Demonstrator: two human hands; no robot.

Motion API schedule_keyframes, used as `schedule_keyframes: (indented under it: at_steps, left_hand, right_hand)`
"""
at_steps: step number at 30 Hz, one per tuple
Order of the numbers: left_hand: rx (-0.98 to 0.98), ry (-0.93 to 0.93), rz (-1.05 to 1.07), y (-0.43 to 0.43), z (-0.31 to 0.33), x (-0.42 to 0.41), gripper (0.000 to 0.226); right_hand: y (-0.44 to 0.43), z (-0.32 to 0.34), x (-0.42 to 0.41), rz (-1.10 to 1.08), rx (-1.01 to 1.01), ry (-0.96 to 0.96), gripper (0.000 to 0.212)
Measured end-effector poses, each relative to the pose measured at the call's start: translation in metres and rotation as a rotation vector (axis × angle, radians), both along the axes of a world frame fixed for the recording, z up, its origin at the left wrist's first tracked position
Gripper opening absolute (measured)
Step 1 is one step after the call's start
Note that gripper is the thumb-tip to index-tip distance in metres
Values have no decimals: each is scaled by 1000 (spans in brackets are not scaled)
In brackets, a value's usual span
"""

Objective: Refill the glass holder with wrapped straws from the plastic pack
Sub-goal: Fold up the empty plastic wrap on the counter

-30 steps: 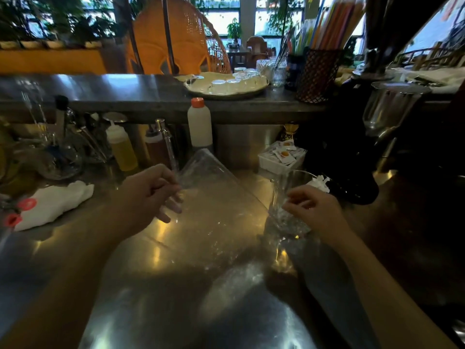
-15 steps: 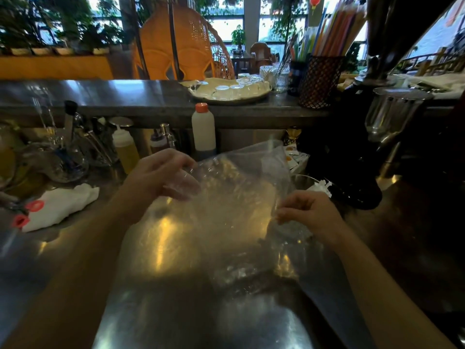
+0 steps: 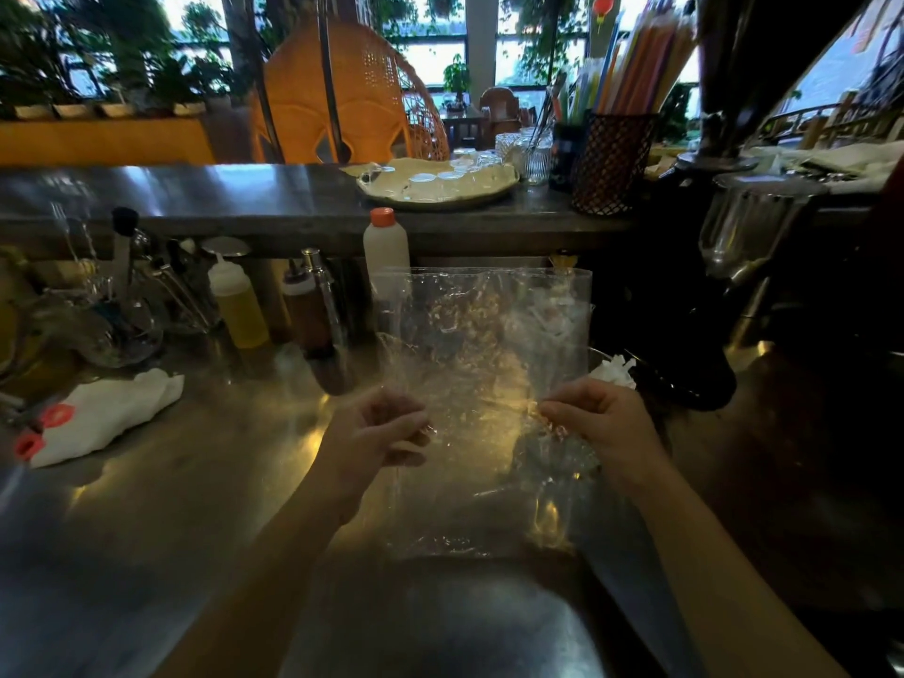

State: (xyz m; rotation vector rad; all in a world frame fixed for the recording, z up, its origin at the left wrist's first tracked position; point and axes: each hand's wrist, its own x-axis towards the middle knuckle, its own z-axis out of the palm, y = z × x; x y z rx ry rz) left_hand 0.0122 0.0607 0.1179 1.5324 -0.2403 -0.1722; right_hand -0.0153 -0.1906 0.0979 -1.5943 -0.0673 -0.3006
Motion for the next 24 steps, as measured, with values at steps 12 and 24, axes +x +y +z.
schedule_keyframes:
  at_steps: [12, 24]
  left_hand:
    - [-65, 76, 80, -2, 1, -2, 18]
    - [-105, 112, 64, -1, 1, 3, 21]
  right_hand:
    - [-11, -10, -9, 73, 92, 83, 13]
    - [-18, -12, -12, 114, 130, 79, 17]
